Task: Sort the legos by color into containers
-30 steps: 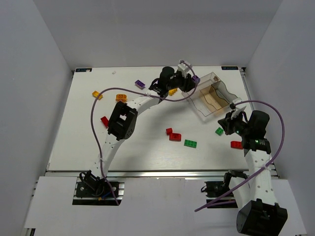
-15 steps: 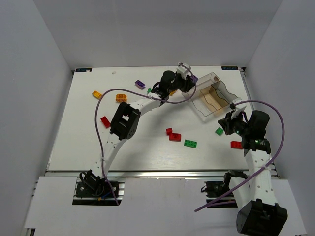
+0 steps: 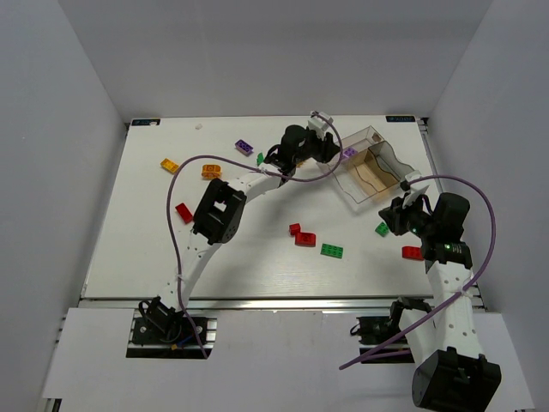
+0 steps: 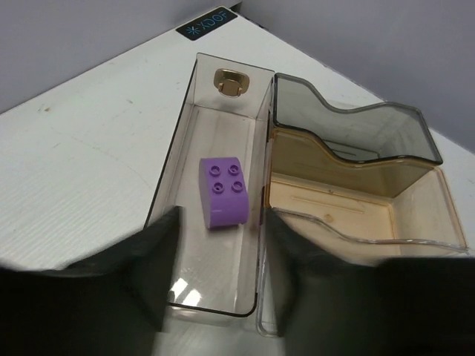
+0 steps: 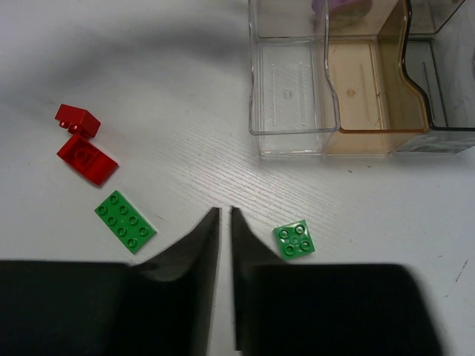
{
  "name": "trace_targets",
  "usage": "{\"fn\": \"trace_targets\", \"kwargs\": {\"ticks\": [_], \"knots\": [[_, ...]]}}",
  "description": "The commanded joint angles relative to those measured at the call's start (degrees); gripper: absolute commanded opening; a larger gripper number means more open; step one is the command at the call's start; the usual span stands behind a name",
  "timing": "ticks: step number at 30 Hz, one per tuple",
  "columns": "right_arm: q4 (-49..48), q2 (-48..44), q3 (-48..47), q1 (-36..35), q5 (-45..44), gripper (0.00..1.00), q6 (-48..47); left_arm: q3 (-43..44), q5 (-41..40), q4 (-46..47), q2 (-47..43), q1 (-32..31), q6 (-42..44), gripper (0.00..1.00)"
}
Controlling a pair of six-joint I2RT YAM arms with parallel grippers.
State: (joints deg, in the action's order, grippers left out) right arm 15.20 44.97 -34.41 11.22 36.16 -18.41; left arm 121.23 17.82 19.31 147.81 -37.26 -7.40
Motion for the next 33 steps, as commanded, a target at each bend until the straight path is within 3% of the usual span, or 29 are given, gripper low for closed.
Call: {"fn": "trace_targets", "kwargs": {"ticks": [1,2,3,4,5,7,10,11,12,13,15,16,18,19,20,22,25,29,33], "knots": [[-1.4,-0.7,-1.2,0.0,0.2,0.25,-1.0,0.8,0.5,0.5,-5.2,-0.3,-1.1,0.48],[-1.0,-0.6,-1.4,0.1,0.1,0.36,-1.9,0.9,0.6,-1.1,-6.2,-0.3,-1.3,0.18],[-0.6,-0.6,-1.5,0.0,-0.2,0.49,-2.1,-0.1,0.4,-2.3,-9.3,-0.3,-1.7,0.05],[0.0,-0.3,-1.6,0.0,-0.8,0.67,-3.3,-1.2,-1.3,-5.0,-11.4,-0.3,-2.7,0.00],[0.4,-0.1,-1.7,0.2,-1.1,0.75,-4.0,-3.2,-2.1,-5.8,-13.9,-0.3,-4.0,0.00],[2.8,1.1,-2.1,0.2,-1.4,0.81,-6.0,-12.7,-2.4,-7.7,-23.0,1.1,-9.2,0.00],[9.2,3.9,-7.8,0.2,-3.1,0.80,-11.6,-27.7,-3.5,-10.5,-36.9,2.6,-10.2,0.01],[12.8,4.6,-9.2,0.1,-4.8,0.79,-12.6,-31.2,-3.9,-13.1,-40.3,3.1,-10.0,0.09],[13.9,5.2,-10.7,0.0,-6.8,0.77,-12.6,-34.4,-4.5,-14.9,-43.3,3.2,-9.7,0.30],[14.9,6.9,-13.9,0.3,-12.4,0.71,-12.0,-40.2,-5.2,-18.4,-49.6,3.9,-9.2,0.41],[19.0,10.6,-17.2,0.2,-19.0,0.64,-9.5,-45.4,-8.7,-22.8,-55.4,3.9,-8.9,0.55],[20.6,12.1,-19.6,0.5,-23.4,0.59,-9.1,-50.3,-9.9,-25.6,-58.2,4.6,-7.9,0.68],[26.6,15.5,-20.6,0.6,-24.0,0.59,-11.1,-56.0,-14.0,-26.3,-66.9,4.6,-6.7,0.79],[27.6,15.8,-20.4,0.7,-23.8,0.61,-13.4,-59.3,-16.9,-23.2,-70.3,4.6,-6.8,0.93],[28.2,16.3,-19.7,0.6,-23.9,0.63,-14.5,-66.3,-19.6,-21.2,-73.9,4.6,-7.2,0.98],[30.3,17.5,-20.2,0.6,-25.3,0.72,-18.6,-70.6,-22.6,-17.9,-81.5,4.6,-5.7,0.98],[36.0,19.2,-22.6,0.7,-25.4,0.86,-26.5,-70.8,-28.8,-18.9,-82.9,4.0,-1.8,0.98],[33.8,20.6,-21.7,0.5,-32.9,0.89,-34.2,-70.3,-30.4,-20.5,-82.0,4.6,-1.0,0.98],[37.6,24.9,-21.5,0.6,-35.9,0.89,-40.2,-73.6,-32.2,-17.7,-81.4,3.9,1.1,0.98]]}}
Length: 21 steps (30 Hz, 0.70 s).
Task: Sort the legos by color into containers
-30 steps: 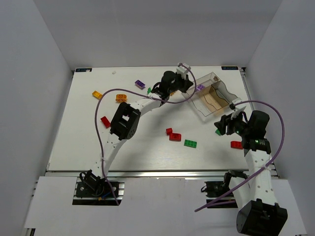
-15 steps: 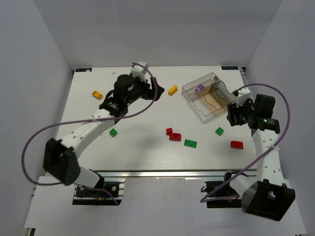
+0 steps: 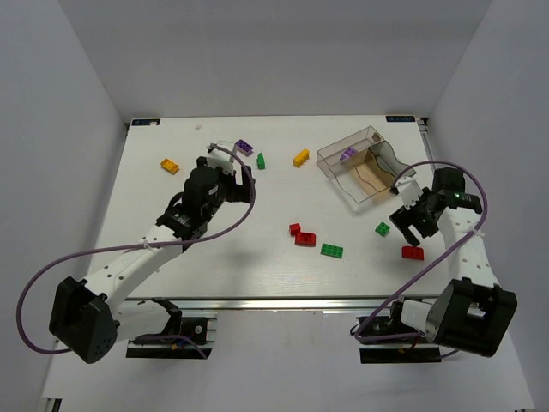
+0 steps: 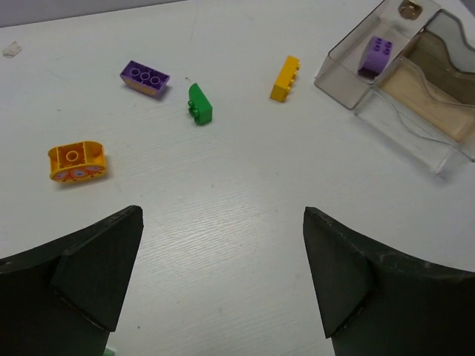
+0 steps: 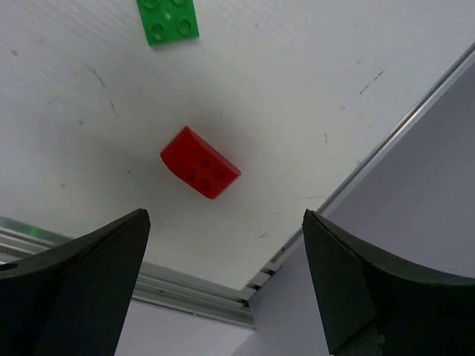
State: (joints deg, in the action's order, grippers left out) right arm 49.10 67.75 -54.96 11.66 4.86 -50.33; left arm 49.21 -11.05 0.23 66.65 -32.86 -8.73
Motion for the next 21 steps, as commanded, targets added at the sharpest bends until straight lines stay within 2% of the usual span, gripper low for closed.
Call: {"fn": "trace_targets", "kwargs": {"ticks": [1,3,6,10,14,16,17,18,19,20,21], "knots": [[3.0,2.3,0.1,0.0,-7.7,0.89,-9.6,-1.7,-2.3,1.5,0.7,-0.4,3.0,0.98],[0.7,2.4,4.7,0.2,-11.7,0.89,-14.2,-1.5,0.0,1.4,1.5,-1.0,4.3,0.98],[-3.8,3.1,7.8,1.1,-12.9,0.89,-19.3,-0.1,3.7,0.3,3.1,-0.4,4.4,0.98],[-3.7,8.4,4.3,2.0,-8.8,0.88,-21.2,0.4,3.4,-2.9,4.1,-0.4,4.1,0.98],[-4.1,12.9,-0.1,2.8,-5.5,0.81,-21.8,-1.3,2.9,-2.9,4.1,0.2,3.5,0.98],[-1.8,13.2,-2.7,3.4,3.4,0.80,-21.5,-0.9,1.6,-3.2,4.5,0.2,2.8,0.98],[0.0,12.6,-5.7,3.6,7.9,0.79,-21.1,0.7,-2.1,-3.5,5.0,0.2,2.2,0.98],[3.3,12.1,-7.1,3.7,16.7,0.78,-20.4,2.1,-4.3,-5.3,7.1,0.8,-0.3,0.98],[4.1,11.5,-8.3,3.6,20.8,0.77,-19.0,3.9,-6.4,-7.2,8.8,1.3,-1.9,0.98],[3.9,9.9,-9.7,3.4,25.1,0.73,-13.5,8.7,-7.7,-9.2,11.1,2.1,-3.5,0.94],[2.3,8.7,-9.8,3.2,31.9,0.52,-8.3,10.9,-8.6,-12.1,13.3,3.7,-5.9,0.90]]}}
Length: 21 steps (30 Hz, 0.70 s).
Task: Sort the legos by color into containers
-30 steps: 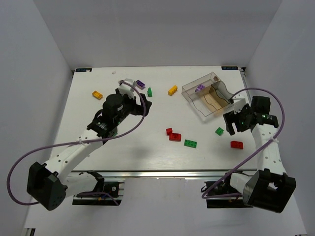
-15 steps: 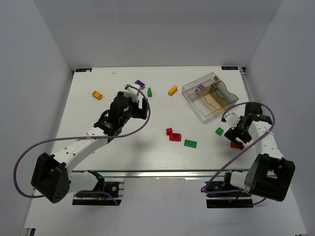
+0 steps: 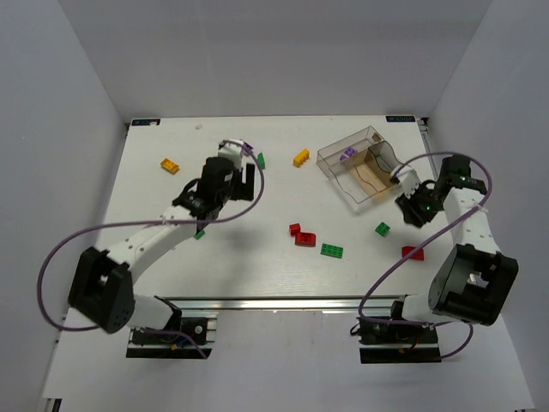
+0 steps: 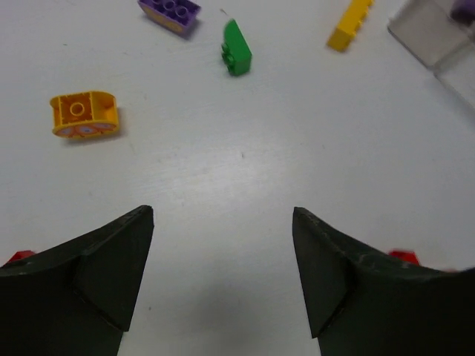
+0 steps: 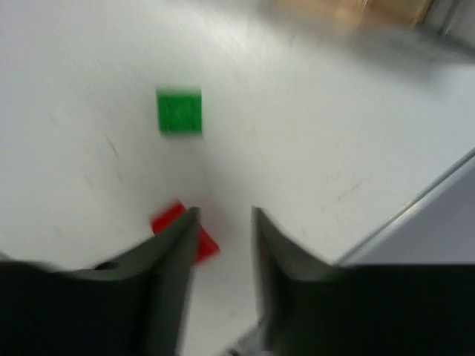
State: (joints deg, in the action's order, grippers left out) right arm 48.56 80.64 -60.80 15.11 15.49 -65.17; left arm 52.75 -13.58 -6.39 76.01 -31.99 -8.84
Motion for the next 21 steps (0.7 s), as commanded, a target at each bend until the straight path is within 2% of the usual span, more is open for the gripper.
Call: {"fn": "trace_targets", "kwargs": {"ticks": [1,2,3,4,5,6,7,8,9,10,12,13,14,16,21], "knots": [[-3.3,-5.0,-3.9,-0.2,23.4,0.33,13.0,9.5,-6.0,-6.7,8.6,3.7,-7.5,0.83],[-6.5,-7.5,-2.8,-0.2,25.9,0.15,24.3,11.5,-5.4,-7.2,10.9,4.5,-8.8,0.64],[-9.9,-8.8,-1.9,-0.3,28.2,0.00,30.6,15.8,-4.8,-9.3,13.2,6.1,-12.0,0.55],[-18.1,-10.3,-0.6,-0.2,28.2,0.00,36.8,18.5,-4.8,-10.5,18.1,6.9,-13.6,0.47],[-22.0,-13.5,0.9,-0.1,28.5,0.00,46.0,21.1,-5.5,-11.7,20.6,7.6,-15.3,0.43],[-26.2,-15.3,4.6,0.0,26.6,0.00,51.0,27.2,-6.4,-15.5,23.0,8.3,-20.2,0.42],[-30.0,-16.9,6.7,0.0,25.4,0.05,55.4,30.7,-9.1,-18.1,28.5,9.5,-23.4,0.42],[-35.7,-20.0,8.3,0.2,24.9,0.18,58.8,34.6,-10.4,-21.1,31.7,10.0,-26.6,0.45],[-38.1,-21.6,11.5,0.2,24.4,0.51,63.7,43.8,-11.7,-28.3,34.8,10.0,-33.2,0.60],[-40.3,-22.6,12.9,0.2,24.4,0.67,66.5,49.1,-12.7,-32.3,41.3,10.6,-36.4,0.68],[-46.0,-25.3,15.5,0.1,25.8,0.89,70.2,58.7,-12.7,-39.7,47.3,10.6,-40.9,0.87],[-47.4,-25.8,17.7,0.2,25.9,0.89,71.0,67.0,-11.9,-40.7,49.7,10.6,-40.9,0.90],[-50.5,-26.6,18.4,0.5,26.5,0.89,71.1,69.9,-11.8,-41.1,53.8,10.6,-40.7,0.91],[-49.4,-27.2,18.2,0.8,24.4,0.89,69.0,75.0,-12.2,-39.4,56.6,9.9,-40.2,0.97],[-48.6,-27.5,18.7,1.8,25.6,0.89,68.0,77.2,-12.7,-35.8,62.8,10.0,-43.4,0.98]]}}
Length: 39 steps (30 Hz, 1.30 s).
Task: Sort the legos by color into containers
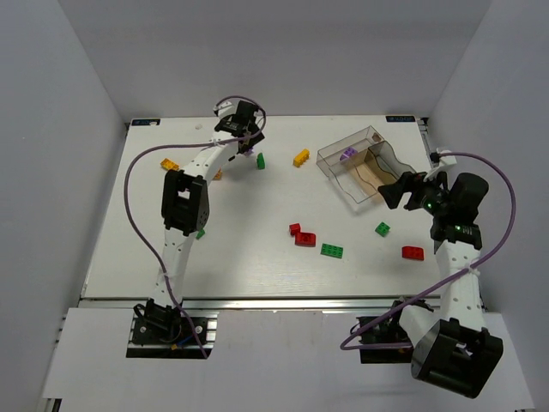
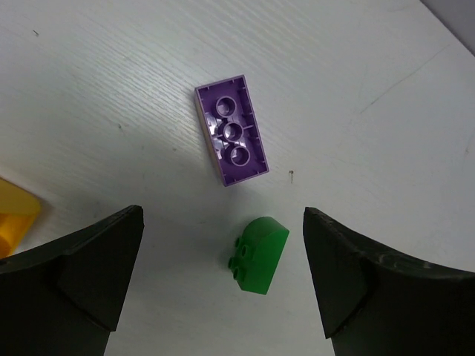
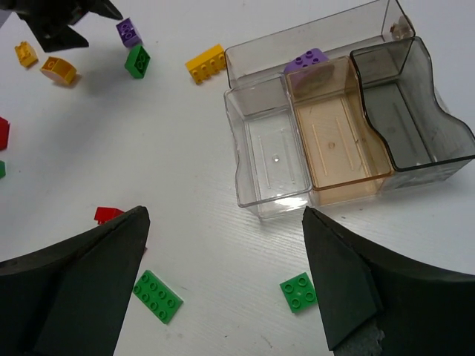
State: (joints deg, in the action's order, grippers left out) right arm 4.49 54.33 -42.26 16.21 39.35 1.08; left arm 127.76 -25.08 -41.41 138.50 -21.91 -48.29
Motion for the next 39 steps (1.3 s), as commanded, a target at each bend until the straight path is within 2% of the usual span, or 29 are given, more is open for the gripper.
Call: {"fn": "trace_targets", "kwargs": {"ticks": [1,6,14,21,22,30,32,38,39], "knots": [[-4.6,-1.3,0.2,0.8,1.8,0.89,1.7,2.4,-1.1,-0.3,1.0,-0.1,-4.4,0.98],[-2.6,-2.4,0.7,1.1,2.2,0.89,0.9,3.0,-0.1,5.2,3.9,-0.1,-5.1,0.98],[-2.8,-3.4,0.8,1.4,3.0,0.89,1.0,5.0,-1.5,9.1,7.7,0.5,-4.4,0.98],[-2.8,-4.2,0.7,1.4,2.6,0.89,1.3,5.5,-1.9,11.1,9.2,0.5,-1.8,0.80],[-2.7,-4.4,0.7,1.3,2.5,0.89,1.2,5.5,-2.0,10.7,9.4,0.5,-1.8,0.74],[-2.9,-5.4,0.6,1.5,1.9,0.89,1.6,5.2,0.5,7.9,11.3,0.5,-1.1,0.62],[-2.8,-5.7,0.7,1.5,1.7,0.89,1.6,5.1,0.8,7.0,11.9,0.5,-0.5,0.51],[-2.9,-6.5,0.8,1.4,1.7,0.89,1.6,3.5,-0.1,5.5,11.2,0.5,2.0,0.36],[-3.0,-6.6,0.8,1.5,1.7,0.89,1.6,2.8,-0.1,5.6,10.7,0.5,2.6,0.28]]}}
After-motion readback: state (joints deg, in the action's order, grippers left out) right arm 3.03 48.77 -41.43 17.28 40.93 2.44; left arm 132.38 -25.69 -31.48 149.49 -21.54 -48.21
